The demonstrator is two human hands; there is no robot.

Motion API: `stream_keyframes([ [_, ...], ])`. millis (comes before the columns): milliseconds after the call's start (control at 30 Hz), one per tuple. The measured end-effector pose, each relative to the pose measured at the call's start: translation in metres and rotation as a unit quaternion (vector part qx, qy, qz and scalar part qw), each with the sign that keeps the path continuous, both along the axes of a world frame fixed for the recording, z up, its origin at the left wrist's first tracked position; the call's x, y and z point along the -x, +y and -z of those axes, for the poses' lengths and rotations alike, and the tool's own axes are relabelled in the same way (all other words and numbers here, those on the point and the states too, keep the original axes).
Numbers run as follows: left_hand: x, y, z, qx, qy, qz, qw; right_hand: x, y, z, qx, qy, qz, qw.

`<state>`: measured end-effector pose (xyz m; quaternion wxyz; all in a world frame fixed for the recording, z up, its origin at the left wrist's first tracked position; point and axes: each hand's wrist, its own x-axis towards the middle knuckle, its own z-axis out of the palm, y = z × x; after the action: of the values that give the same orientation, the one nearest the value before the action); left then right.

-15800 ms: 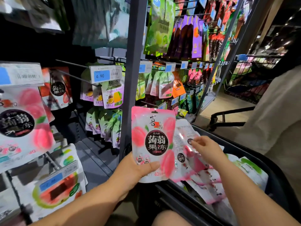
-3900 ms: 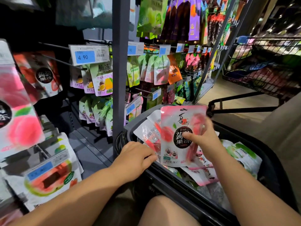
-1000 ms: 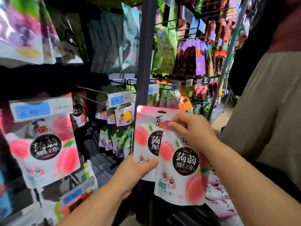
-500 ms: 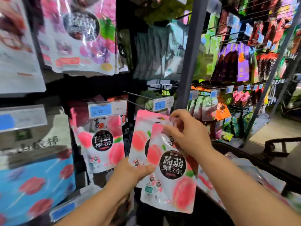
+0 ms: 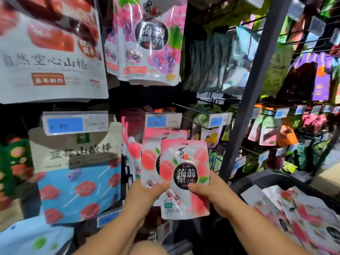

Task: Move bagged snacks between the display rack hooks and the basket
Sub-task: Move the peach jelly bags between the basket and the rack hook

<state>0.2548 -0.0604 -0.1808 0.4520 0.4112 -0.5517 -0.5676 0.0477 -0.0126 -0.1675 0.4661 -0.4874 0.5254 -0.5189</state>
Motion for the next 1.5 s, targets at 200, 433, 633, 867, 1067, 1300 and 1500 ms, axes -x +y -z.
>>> stream_keyframes([
  [200, -0.037, 0.002, 0.012, 0.030, -0.036, -0.083, 0.995, -0.015, -0.005, -0.004, 0.007, -0.036, -0.015, 0.999],
  [433, -0.086, 0.010, 0.020, 0.044, -0.084, -0.155, 0.983, -0.026, -0.032, -0.009, 0.046, -0.018, -0.022, 0.999],
  [633, -0.107, 0.011, 0.026, 0.048, -0.089, -0.204, 0.974, -0.041, -0.053, -0.013, 0.050, 0.019, -0.008, 0.999],
  [867, -0.120, 0.009, 0.026, 0.044, -0.068, -0.217, 0.973, -0.048, -0.065, -0.014, 0.035, 0.040, -0.011, 0.999],
  [1067, -0.128, 0.002, 0.030, 0.024, -0.041, -0.216, 0.975, -0.047, -0.070, -0.011, 0.022, 0.036, -0.004, 0.999],
  [1300, -0.126, 0.000, 0.029, 0.040, -0.008, -0.198, 0.979, -0.050, -0.089, -0.010, 0.024, 0.109, 0.024, 0.993],
  [1500, -0.123, -0.004, 0.030, 0.044, 0.006, -0.178, 0.983, -0.052, -0.092, -0.004, -0.016, 0.217, 0.114, 0.969],
])
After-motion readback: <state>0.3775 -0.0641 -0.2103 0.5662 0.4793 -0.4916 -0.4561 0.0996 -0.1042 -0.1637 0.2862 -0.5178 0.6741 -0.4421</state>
